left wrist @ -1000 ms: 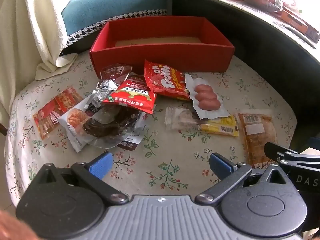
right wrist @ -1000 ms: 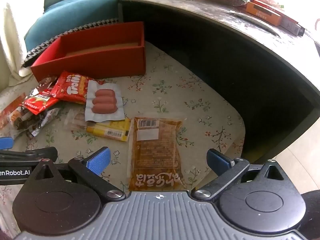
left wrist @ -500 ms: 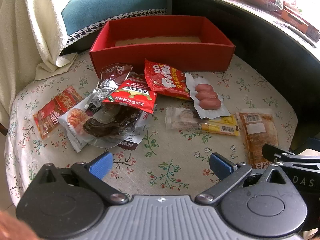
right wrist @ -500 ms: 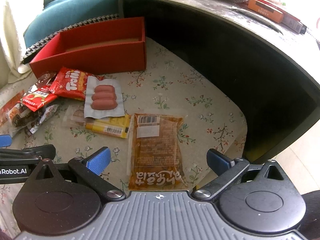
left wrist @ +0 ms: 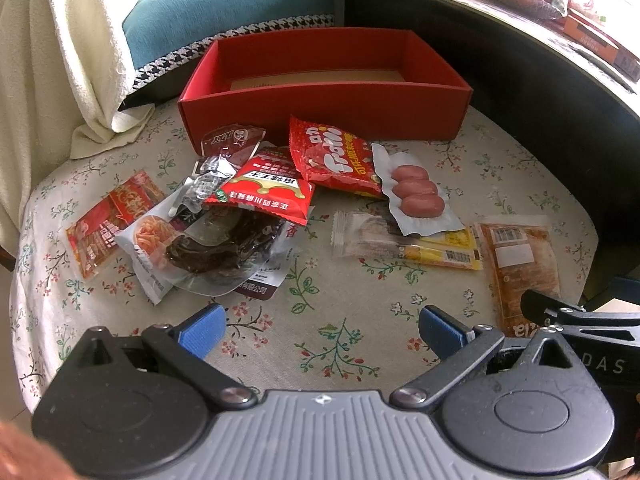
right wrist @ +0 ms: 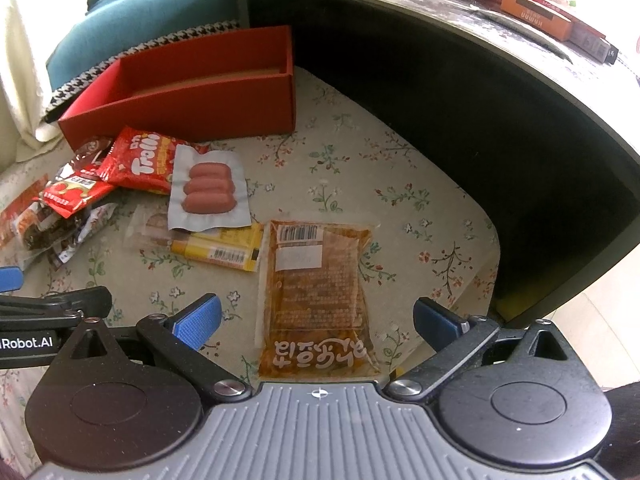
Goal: Organize snacks
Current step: 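Move the right gripper toward the brown snack packet on the cloth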
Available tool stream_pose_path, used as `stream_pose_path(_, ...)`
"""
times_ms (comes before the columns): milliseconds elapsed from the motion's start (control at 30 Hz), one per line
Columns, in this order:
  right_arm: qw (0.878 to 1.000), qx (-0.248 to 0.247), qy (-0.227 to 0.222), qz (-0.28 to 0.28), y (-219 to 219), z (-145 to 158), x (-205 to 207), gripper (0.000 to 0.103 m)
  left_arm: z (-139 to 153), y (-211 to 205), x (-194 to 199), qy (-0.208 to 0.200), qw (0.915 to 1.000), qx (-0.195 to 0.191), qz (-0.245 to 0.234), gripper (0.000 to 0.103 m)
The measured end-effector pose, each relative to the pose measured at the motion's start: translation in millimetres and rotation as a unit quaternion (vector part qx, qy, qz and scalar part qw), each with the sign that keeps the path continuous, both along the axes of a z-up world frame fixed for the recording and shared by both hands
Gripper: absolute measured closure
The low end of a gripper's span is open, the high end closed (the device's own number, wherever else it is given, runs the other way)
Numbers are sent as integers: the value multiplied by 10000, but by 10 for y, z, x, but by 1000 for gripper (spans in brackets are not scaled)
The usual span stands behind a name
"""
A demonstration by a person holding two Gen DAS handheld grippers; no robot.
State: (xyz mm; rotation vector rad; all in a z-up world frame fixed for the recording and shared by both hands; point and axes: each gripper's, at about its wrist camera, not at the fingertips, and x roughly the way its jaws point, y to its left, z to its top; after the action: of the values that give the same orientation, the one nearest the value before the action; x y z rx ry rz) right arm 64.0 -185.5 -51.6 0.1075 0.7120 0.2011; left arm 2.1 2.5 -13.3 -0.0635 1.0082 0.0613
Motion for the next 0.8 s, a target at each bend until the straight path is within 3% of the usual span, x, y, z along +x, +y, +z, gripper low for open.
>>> stream_pose_path(800,9998,-46,166,67,49,-53,45,0,-15,-29,19,40,9999,82,-65,5)
